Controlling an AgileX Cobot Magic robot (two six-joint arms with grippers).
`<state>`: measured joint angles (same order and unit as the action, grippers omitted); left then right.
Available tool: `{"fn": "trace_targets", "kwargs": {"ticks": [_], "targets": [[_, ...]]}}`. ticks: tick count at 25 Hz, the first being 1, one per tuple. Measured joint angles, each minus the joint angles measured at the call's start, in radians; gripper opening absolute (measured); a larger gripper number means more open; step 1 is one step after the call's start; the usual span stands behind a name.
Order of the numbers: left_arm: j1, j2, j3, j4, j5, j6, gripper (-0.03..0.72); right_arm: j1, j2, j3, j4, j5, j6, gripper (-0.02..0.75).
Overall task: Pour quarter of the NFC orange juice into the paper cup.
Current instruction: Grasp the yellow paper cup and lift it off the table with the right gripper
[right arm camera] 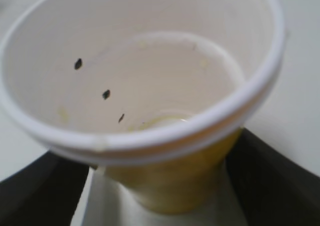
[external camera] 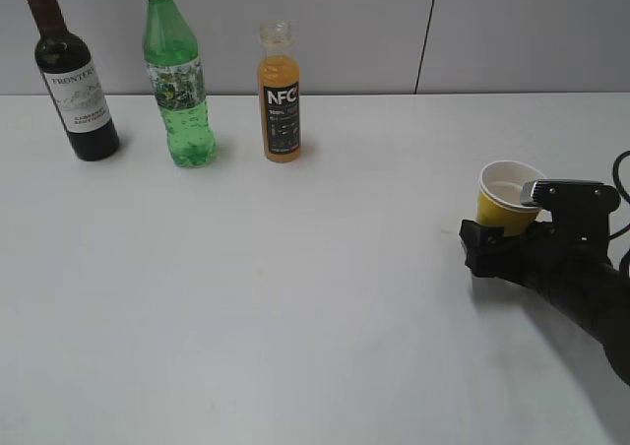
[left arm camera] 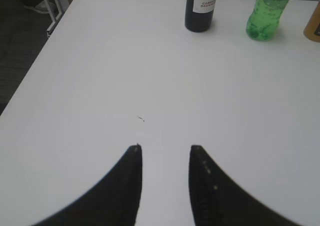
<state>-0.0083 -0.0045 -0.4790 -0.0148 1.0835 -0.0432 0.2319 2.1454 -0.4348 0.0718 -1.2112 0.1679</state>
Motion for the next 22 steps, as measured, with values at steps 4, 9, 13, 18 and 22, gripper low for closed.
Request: {"fn": "trace_targets", "kwargs": {"ticks": [4, 9, 13, 18, 22], "targets": [[0.000, 0.000, 0.000, 0.000, 0.000, 0.000, 0.229, 0.000, 0.014, -0.022, 0.017, 0.000, 0.000, 0.675], [0.000, 0.000, 0.000, 0.000, 0.000, 0.000, 0.228, 0.000, 0.017, -0.024, 0.030, 0.000, 0.000, 0.671], [0.000, 0.000, 0.000, 0.000, 0.000, 0.000, 0.228, 0.000, 0.017, -0.024, 0.030, 0.000, 0.000, 0.661], [0.000, 0.000, 0.000, 0.000, 0.000, 0.000, 0.228, 0.000, 0.017, -0.024, 0.031, 0.000, 0.000, 0.561], [0.000, 0.000, 0.000, 0.000, 0.000, 0.000, 0.228, 0.000, 0.017, -0.024, 0.032, 0.000, 0.001, 0.489]]}}
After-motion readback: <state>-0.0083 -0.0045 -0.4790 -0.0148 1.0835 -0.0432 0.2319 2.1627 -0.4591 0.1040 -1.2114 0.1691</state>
